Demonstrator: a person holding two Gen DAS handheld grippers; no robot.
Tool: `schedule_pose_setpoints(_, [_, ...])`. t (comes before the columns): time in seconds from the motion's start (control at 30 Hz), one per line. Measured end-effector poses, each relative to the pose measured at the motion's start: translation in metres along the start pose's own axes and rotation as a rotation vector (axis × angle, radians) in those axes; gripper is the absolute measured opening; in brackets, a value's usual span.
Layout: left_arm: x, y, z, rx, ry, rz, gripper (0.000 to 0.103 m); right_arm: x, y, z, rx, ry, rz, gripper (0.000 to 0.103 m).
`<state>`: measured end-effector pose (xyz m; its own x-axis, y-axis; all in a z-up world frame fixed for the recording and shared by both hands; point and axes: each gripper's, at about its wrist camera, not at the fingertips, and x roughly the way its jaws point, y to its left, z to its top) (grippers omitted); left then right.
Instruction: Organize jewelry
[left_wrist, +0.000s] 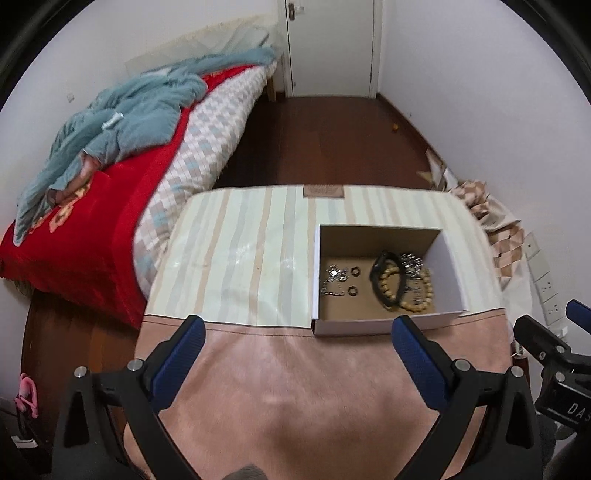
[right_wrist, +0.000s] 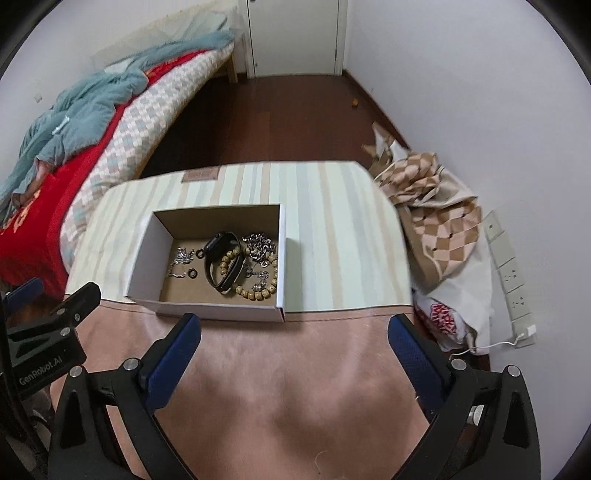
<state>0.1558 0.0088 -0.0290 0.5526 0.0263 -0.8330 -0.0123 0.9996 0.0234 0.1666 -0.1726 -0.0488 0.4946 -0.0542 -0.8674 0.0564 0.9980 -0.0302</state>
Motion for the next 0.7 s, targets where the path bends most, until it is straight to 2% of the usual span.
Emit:
schedule_pose_setpoints(0.17, [-0.055, 0.002, -0.007, -0.001, -0.091, -0.008, 0.103, -0.063, -0.005, -0.014, 0.004, -0.092, -0.012, 0.102])
schedule_pose_setpoints(0.33, [-0.101, 0.009, -0.013, -0.017, -0.147, -0.019, 0.103, -0.117, -0.005, -0.026, 0.005, -0.167, -0.011, 0.102])
schedule_pose_setpoints(0.7, [-0.169, 0.024, -0.021, -0.052, -0.201, -0.016, 0.103, -0.21, 0.0, -0.043, -0.006, -0.287, -0.029, 0.102])
